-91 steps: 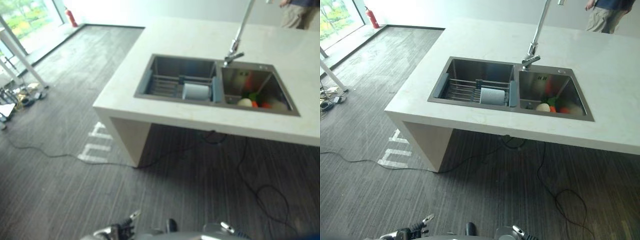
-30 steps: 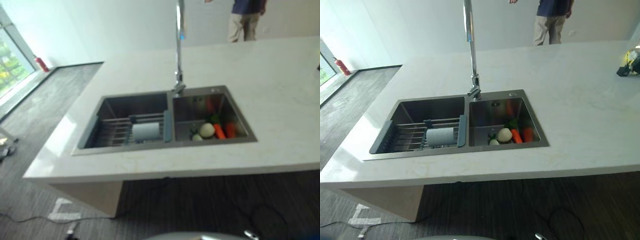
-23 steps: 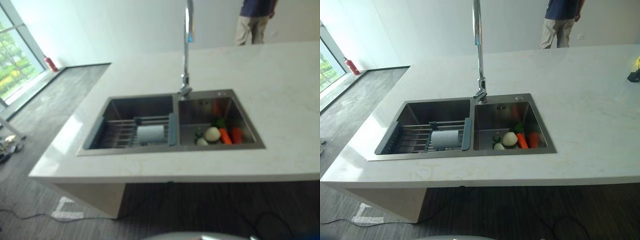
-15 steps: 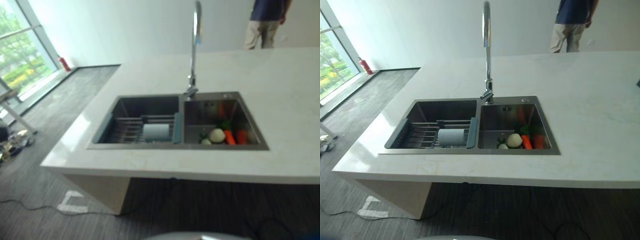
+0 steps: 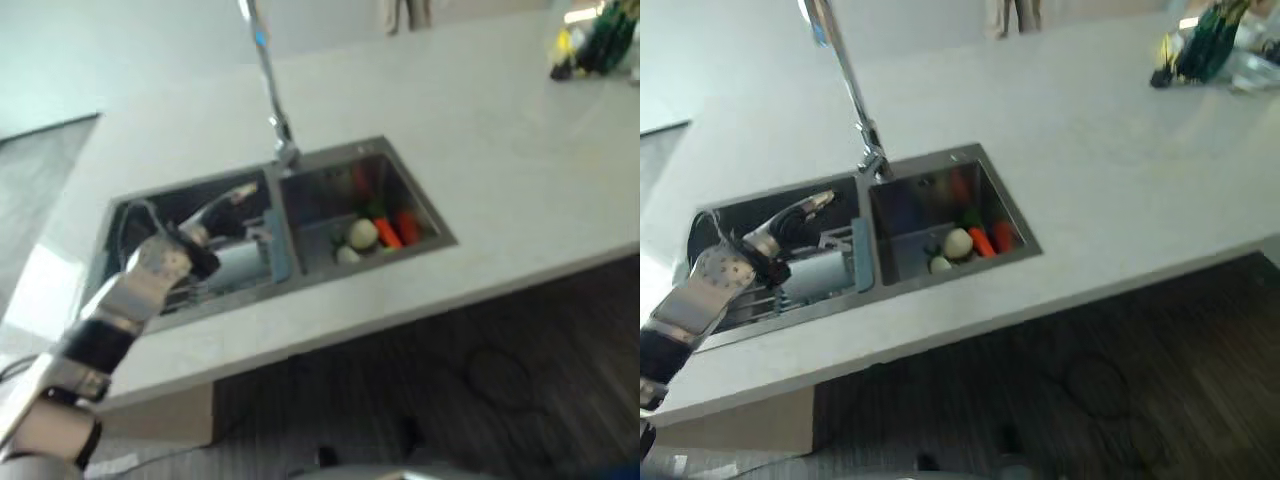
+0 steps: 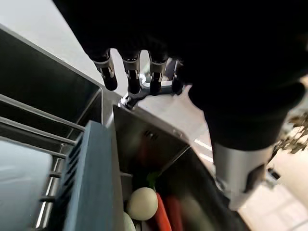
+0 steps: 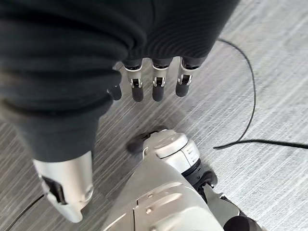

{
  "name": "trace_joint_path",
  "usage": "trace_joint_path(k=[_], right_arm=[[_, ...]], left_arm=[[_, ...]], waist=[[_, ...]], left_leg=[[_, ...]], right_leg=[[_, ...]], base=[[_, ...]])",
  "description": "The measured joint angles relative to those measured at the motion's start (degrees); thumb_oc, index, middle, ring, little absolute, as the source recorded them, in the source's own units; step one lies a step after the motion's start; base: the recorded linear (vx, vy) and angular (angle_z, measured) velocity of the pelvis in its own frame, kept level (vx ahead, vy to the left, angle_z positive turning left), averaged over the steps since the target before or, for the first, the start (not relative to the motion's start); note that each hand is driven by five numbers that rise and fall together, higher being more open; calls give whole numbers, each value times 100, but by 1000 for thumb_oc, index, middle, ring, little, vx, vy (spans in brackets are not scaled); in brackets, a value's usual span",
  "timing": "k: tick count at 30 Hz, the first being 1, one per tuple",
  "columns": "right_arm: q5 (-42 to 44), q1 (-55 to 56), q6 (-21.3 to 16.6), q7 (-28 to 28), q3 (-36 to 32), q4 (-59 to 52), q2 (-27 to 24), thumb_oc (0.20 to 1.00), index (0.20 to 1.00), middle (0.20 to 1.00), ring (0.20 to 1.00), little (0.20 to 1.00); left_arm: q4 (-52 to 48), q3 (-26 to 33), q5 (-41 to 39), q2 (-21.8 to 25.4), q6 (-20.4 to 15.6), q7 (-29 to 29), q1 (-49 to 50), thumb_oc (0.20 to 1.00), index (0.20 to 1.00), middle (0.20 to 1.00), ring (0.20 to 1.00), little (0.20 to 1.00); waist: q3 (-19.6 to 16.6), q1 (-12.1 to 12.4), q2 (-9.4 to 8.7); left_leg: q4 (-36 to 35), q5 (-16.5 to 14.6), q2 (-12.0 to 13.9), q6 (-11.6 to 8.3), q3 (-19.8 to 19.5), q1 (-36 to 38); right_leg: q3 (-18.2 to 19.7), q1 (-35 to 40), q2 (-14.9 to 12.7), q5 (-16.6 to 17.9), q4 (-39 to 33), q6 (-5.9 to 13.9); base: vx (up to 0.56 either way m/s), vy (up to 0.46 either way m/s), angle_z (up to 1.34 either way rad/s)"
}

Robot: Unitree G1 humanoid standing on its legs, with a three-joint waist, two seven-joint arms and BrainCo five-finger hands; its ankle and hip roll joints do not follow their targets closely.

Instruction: Place the dishes in the dishwasher.

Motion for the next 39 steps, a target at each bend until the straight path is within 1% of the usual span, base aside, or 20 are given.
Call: trace_joint_path(k=[1,2,3,6,9,15,18,22,24,26,28,31,34,36,39], right_arm=[[51,-9,-89,14,3,-62,2,1000,1000,1000,1000,1000],[92,-47,-132,20,-6,-83,0,1000,1000,1000,1000,1000],[92,-38,-129,14,-2,-81,-1,1000,1000,1000,1000,1000],[92,-12,-131,10,-5,-78,-15,1000,1000,1000,1000,1000],[94,-19,-136,12,-1,-94,-69,1000,1000,1000,1000,1000],[196,-20,-142,17,4,-188,-89,1000,1000,1000,1000,1000],[197,-20,-149,12,24,-230,-92,1000,1000,1000,1000,1000],[197,-32,-216,12,70,-282,-91,1000,1000,1000,1000,1000],[197,-32,-228,8,102,-280,-90,1000,1000,1000,1000,1000],[199,-32,-237,7,115,-286,-94,1000,1000,1000,1000,1000],[202,-43,-230,-5,117,-335,-94,1000,1000,1000,1000,1000],[206,-112,-232,-14,120,-403,-94,1000,1000,1000,1000,1000],[209,-168,-226,-28,124,-404,-99,1000,1000,1000,1000,1000],[210,-248,-220,-36,235,-403,-97,1000,1000,1000,1000,1000],[211,-252,-223,-49,308,-401,-98,1000,1000,1000,1000,1000]], left_arm=[[218,-48,33,-72,3,15,-119,1000,1000,1000,1000,1000],[492,-162,35,-86,9,-6,-213,1000,1000,1000,1000,1000],[576,-165,39,-111,8,-18,-214,1000,1000,1000,1000,1000],[667,-261,270,-141,7,-133,-216,1000,1000,1000,1000,1000],[673,-612,558,-110,10,-248,-206,1000,1000,1000,1000,1000],[683,-598,895,54,10,-321,-191,1000,1000,1000,1000,1000],[724,-583,933,87,-2,-405,-139,1000,1000,1000,1000,1000],[719,-538,933,94,1,-378,80,1000,1000,1000,1000,1000],[796,-255,946,86,-18,-176,346,1000,1000,1000,1000,1000],[1226,-50,1160,81,-13,120,510,1000,1000,1000,1000,1000],[1373,-35,1204,64,-21,290,542,1000,1000,1000,1000,1000],[1438,-37,1387,48,-27,381,571,1000,1000,1000,1000,1000],[1457,-37,1513,51,-28,492,525,1000,1000,1000,1000,1000],[1441,-37,1555,51,-17,596,463,1000,1000,1000,1000,1000],[1448,-41,1556,52,8,699,455,1000,1000,1000,1000,1000]], waist=[[63,-37,60],[155,-131,139],[205,-195,171],[273,-214,220],[295,-164,251],[316,-87,296],[315,-16,306],[318,36,321],[318,52,325],[319,94,324],[327,192,310],[336,269,284],[374,277,240],[459,282,176],[502,279,155]], left_leg=[[-2,-2,5,-1,43,-1],[-4,-8,25,-8,131,7],[-3,-7,34,-8,140,24],[-4,-7,43,-8,148,69],[-39,-18,26,-20,140,139],[-39,-21,17,-23,127,125],[-38,-19,17,-21,105,106],[-37,-18,16,-21,80,77],[-37,-17,21,-22,34,65],[-37,-14,24,-26,-23,44],[-37,-14,18,-26,-40,15],[-34,28,10,-21,-53,-152],[-35,31,11,-20,-56,-167],[-36,33,12,-22,-56,-205],[-35,35,14,-24,-77,-261]], right_leg=[[71,-27,12,-20,-26,30],[152,-64,37,-14,-25,42],[166,-58,52,-10,-25,36],[223,-38,73,18,-24,3],[222,36,46,6,-28,20],[213,28,33,7,-27,3],[189,23,30,21,-25,22],[153,10,24,48,-24,-21],[86,17,22,39,-24,-31],[61,20,22,28,-25,-35],[48,2,17,27,-25,-33],[42,-159,7,49,-24,-16],[41,-175,10,65,-24,-38],[41,-211,9,56,-25,-24],[6,-251,7,66,-24,-40]], base=[[-15,-22,-44],[-8,-16,-30],[1,-5,-30],[8,4,-9],[-1,3,1],[-11,10,0],[-36,39,4],[-20,28,4],[-7,19,11],[-13,22,11],[-22,29,6],[-2,7,1],[-16,23,0],[0,0,0],[0,4,4]])
